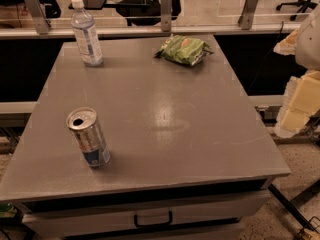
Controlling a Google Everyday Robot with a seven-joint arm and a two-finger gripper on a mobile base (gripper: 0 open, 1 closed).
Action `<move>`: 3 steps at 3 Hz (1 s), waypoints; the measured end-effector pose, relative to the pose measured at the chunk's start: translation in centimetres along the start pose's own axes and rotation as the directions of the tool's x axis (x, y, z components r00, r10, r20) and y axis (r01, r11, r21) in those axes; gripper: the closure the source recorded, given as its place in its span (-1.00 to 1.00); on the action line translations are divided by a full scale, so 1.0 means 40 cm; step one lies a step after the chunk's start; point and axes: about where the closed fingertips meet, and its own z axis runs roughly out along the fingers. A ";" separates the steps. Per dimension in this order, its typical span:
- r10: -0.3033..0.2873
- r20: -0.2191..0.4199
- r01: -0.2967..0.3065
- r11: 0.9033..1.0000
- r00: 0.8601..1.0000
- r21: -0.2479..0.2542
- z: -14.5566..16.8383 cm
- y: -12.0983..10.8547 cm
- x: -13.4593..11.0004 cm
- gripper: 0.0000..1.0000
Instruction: Pick redbull can
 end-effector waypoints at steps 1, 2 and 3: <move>-0.001 0.001 0.001 1.000 1.000 0.002 -0.001 0.000 -0.001 -1.00; -0.061 0.074 0.062 0.998 0.995 -0.005 0.002 -0.006 -0.078 -1.00; -0.110 0.196 0.115 0.993 0.974 -0.015 0.010 -0.009 -0.181 -1.00</move>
Offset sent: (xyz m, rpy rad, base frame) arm 0.0108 0.0426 0.0055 0.0767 -0.0033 0.1231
